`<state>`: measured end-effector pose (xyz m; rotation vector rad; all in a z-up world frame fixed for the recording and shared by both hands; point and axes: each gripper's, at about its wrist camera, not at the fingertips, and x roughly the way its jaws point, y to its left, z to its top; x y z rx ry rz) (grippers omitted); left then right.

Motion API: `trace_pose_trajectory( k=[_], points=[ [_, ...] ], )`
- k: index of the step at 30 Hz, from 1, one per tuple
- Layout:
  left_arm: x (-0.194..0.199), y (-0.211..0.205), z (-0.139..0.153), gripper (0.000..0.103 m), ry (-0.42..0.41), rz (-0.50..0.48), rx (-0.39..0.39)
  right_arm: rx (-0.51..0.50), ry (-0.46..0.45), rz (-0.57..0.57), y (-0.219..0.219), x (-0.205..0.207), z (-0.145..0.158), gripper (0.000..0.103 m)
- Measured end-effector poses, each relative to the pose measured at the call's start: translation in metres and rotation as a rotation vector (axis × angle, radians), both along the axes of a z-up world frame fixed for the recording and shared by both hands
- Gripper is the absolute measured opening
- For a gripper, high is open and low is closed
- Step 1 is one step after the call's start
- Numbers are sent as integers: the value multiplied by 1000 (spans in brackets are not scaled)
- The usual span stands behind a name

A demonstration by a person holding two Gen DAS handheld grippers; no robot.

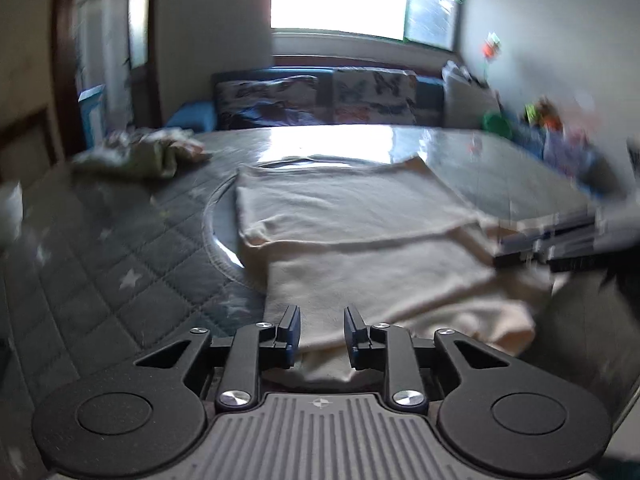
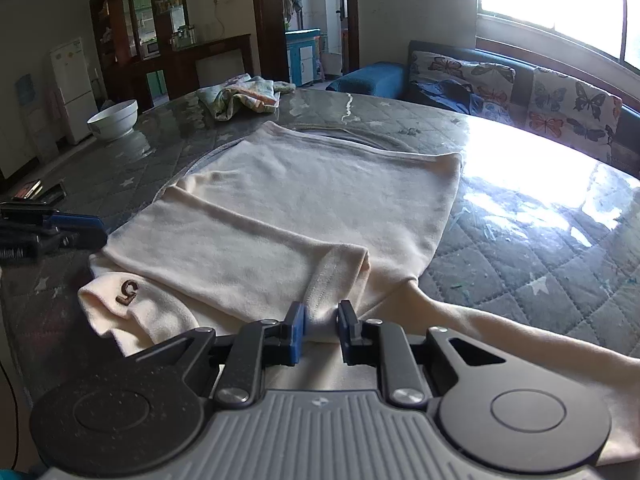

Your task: Fold clothes

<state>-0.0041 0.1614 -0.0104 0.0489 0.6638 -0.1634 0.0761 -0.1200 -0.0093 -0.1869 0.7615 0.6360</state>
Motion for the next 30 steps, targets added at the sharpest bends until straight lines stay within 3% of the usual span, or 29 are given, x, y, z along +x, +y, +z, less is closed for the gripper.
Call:
trace_pose_trajectory(
  k=[4,14,16,17,20,24,28,30],
  points=[
    [2,-7,-9,26,11,-38,66,8,-14,5,0,1,6,11],
    [-2,-5,-18,28,5,-73,162,27,-54,23,3,-1,24,10],
    [0,-4,-18,25,-3,-74,167,30,-59,25,3,-1,26,10],
    [0,-3,-18,15,-10,-71,168,33,-62,26,3,-2,27,10],
    [-2,1,-15,6,-34,-48,156,41,-70,26,3,-4,31,10],
    [-7,14,-5,3,-72,27,130,49,-68,27,1,-8,33,10],
    [-9,24,-9,3,-38,35,143,15,-25,45,3,-12,20,11],
    [-7,26,-11,3,-14,32,159,-6,20,61,3,-15,8,17]
  ],
)
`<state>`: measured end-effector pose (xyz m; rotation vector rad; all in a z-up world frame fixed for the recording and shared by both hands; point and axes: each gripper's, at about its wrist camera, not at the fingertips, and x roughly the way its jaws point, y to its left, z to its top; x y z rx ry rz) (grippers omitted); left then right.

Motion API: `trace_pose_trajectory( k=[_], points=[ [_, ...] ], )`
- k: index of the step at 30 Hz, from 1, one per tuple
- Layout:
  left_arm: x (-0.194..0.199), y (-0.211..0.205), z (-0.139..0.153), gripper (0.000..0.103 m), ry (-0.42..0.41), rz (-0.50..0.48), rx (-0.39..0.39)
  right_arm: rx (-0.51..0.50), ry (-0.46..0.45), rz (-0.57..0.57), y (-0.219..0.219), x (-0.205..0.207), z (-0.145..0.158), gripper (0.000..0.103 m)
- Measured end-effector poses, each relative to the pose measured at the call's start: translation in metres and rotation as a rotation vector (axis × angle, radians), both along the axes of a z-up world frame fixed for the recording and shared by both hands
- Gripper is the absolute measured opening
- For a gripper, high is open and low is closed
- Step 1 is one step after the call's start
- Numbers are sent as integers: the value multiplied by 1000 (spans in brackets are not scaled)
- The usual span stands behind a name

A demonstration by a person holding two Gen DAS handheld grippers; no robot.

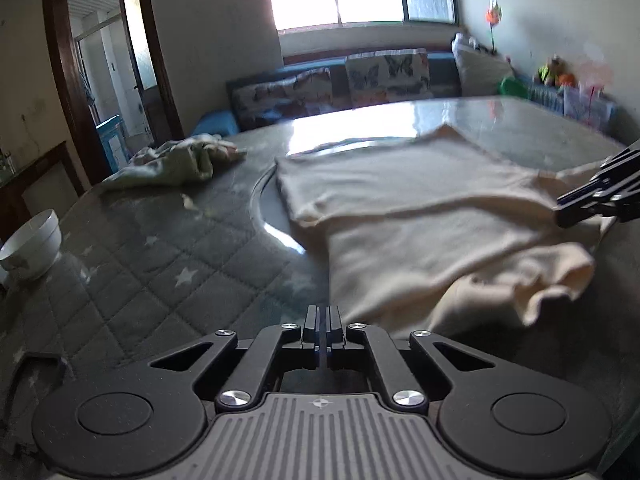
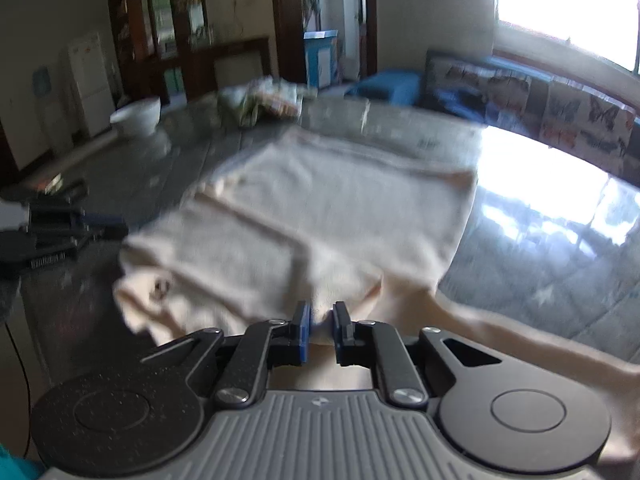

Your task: Fold clothes

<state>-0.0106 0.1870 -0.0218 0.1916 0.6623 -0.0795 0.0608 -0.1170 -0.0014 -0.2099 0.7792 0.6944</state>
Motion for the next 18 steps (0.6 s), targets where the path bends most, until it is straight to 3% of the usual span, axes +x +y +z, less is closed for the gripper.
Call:
trace_pose_trajectory(
  k=[9,18],
  points=[
    [40,-17,22,8,-18,-34,-74,38,-76,-57,-8,11,17,20],
    [82,-31,-7,9,53,-38,-60,-18,-71,-74,7,34,-12,20]
  ],
)
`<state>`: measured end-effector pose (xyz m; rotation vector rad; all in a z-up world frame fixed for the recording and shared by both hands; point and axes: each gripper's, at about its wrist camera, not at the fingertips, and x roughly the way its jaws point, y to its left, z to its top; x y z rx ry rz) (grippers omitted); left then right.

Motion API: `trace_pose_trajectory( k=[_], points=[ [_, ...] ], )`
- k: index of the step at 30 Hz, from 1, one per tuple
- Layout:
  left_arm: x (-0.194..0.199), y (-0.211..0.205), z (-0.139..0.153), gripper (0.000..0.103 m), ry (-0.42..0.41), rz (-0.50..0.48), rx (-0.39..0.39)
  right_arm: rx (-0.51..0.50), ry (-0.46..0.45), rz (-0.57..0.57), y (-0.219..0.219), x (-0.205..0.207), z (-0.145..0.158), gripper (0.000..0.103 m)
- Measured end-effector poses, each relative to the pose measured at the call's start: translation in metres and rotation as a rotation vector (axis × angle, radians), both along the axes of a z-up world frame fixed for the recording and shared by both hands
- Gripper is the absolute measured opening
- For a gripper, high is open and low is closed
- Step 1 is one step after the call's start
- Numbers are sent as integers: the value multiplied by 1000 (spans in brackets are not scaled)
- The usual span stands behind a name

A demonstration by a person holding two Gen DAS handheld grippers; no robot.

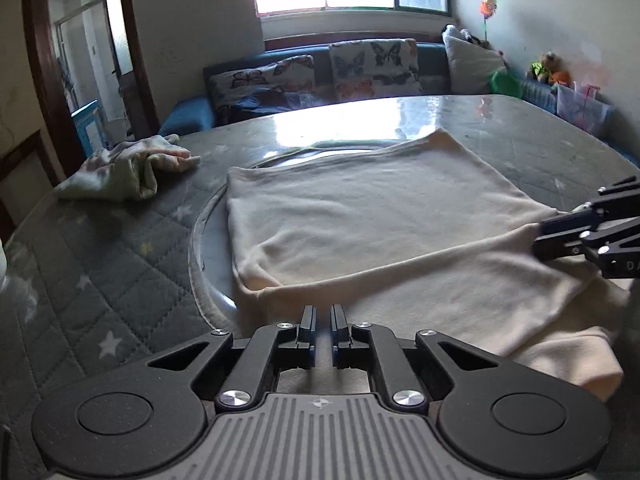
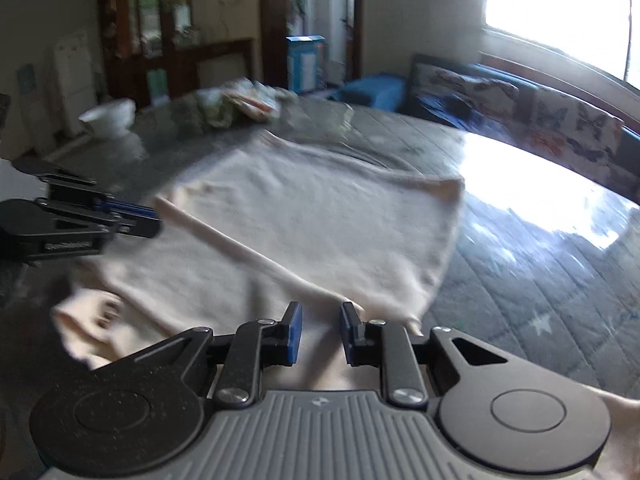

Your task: Fold clothes

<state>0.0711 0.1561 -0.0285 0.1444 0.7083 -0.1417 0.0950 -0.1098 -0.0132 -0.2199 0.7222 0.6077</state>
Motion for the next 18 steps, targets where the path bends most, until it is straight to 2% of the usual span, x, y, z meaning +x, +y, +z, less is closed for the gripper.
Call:
trace_pose_trajectory(
  k=[4,8,10,14,17,18],
  points=[
    [-2,3,1,9,2,4,-17,18,-8,-64,-26,-3,5,20],
    [-4,-2,3,18,-7,11,-28,39,-30,-142,-62,-12,16,22],
    [-7,-5,5,27,-13,10,-33,36,-26,-216,-85,-14,14,28],
    [-12,-16,14,42,-38,-4,-33,26,-11,-407,-145,-21,6,30],
    [-15,-26,21,46,-58,-29,-39,18,-6,-530,-184,-24,-1,31],
    [-16,-31,24,47,-61,-41,-46,22,-3,-560,-194,-26,-3,34]
  ],
)
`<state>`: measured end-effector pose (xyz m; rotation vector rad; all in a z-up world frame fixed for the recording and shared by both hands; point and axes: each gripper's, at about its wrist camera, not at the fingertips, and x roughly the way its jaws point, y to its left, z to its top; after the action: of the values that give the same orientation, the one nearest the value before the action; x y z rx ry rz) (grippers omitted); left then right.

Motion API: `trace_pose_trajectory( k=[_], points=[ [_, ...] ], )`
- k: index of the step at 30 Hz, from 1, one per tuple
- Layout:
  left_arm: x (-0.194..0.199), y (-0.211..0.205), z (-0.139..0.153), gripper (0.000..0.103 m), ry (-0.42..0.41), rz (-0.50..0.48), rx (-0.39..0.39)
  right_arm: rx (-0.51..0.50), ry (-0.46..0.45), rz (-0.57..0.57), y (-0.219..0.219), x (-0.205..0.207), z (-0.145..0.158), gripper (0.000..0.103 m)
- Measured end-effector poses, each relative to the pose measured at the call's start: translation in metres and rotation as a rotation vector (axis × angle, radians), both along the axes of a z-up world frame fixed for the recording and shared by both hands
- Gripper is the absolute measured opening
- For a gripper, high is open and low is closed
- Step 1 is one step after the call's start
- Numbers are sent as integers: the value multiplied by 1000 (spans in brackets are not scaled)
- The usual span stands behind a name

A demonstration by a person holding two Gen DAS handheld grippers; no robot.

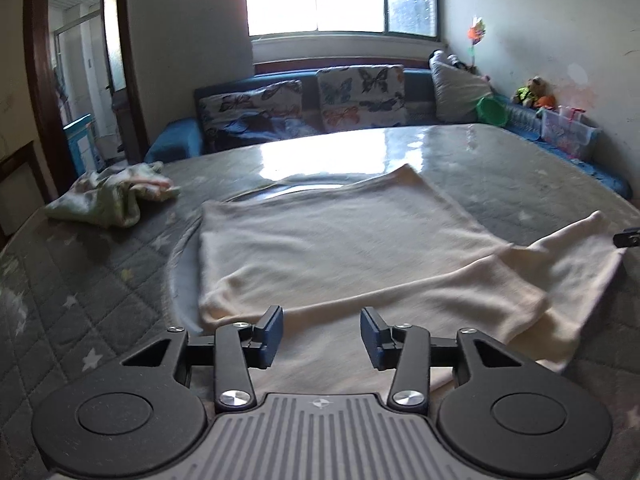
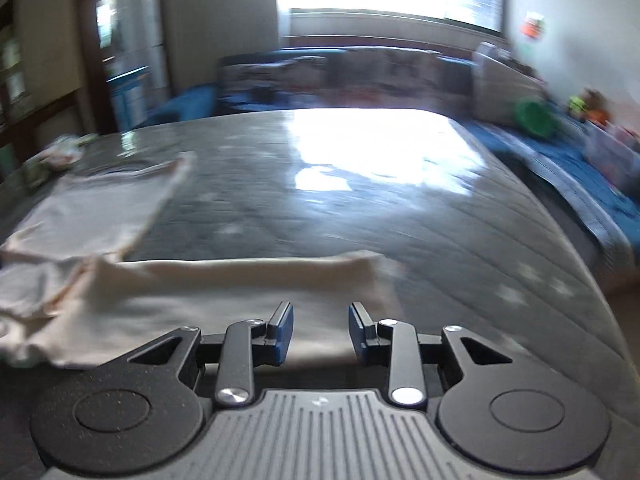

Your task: Fold clothes

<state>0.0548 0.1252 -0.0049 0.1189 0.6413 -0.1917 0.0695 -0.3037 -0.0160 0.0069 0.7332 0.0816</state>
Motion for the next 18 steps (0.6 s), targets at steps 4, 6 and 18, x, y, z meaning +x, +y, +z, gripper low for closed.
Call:
trace_pose_trajectory(
  k=[4,6,18],
  points=[
    [-4,-18,4,52,-6,-47,-3,22,6,-73,-22,-2,-10,35],
    [-6,-29,4,52,-7,-73,0,50,4,-82,-26,-3,-13,36],
    [-6,-92,-7,55,12,-200,36,176,-58,-43,-21,-5,10,10]
  ],
)
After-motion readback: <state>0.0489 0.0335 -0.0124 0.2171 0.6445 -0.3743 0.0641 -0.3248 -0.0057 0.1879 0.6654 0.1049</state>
